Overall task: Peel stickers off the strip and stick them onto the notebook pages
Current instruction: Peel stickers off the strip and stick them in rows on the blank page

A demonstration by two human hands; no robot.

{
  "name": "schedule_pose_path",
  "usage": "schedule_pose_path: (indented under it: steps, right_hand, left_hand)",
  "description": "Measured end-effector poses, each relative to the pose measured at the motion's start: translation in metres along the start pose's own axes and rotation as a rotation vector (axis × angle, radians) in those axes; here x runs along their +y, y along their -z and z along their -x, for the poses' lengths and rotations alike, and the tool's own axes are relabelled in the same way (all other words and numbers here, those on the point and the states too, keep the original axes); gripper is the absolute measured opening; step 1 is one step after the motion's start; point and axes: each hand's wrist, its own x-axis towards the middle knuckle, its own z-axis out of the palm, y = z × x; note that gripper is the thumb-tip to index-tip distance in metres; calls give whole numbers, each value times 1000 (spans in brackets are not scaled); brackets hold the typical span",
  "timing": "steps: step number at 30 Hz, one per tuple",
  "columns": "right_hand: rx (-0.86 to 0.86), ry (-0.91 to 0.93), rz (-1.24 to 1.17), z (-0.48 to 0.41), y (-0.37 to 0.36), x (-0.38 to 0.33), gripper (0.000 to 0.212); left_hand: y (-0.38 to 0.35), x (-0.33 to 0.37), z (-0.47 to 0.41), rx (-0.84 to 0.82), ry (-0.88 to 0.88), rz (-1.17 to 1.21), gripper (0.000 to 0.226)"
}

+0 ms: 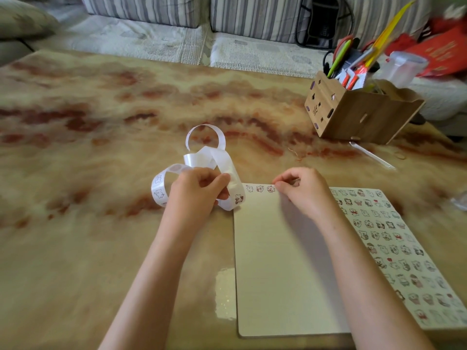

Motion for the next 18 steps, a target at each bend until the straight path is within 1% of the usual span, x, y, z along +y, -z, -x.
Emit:
schedule_pose_path:
  steps: [4,8,10,17,18]
  right_hand:
    - [10,19,4,0,-2,0,6]
    - [13,38,45,0,-1,-1,2]
    - [12,37,64,1,-1,0,6]
    - [-33,29,38,2,1,-1,3]
    - [-28,28,46,2,1,-1,7]
  left_hand:
    - [-1,0,0,-3,4,-4,19]
    - [-2,1,0,-1,7,8,19]
    - [-3,2,1,-3,7,21,20]
    - [-2,3,3,1,1,20,20]
    - [-2,3,3,1,0,19,20]
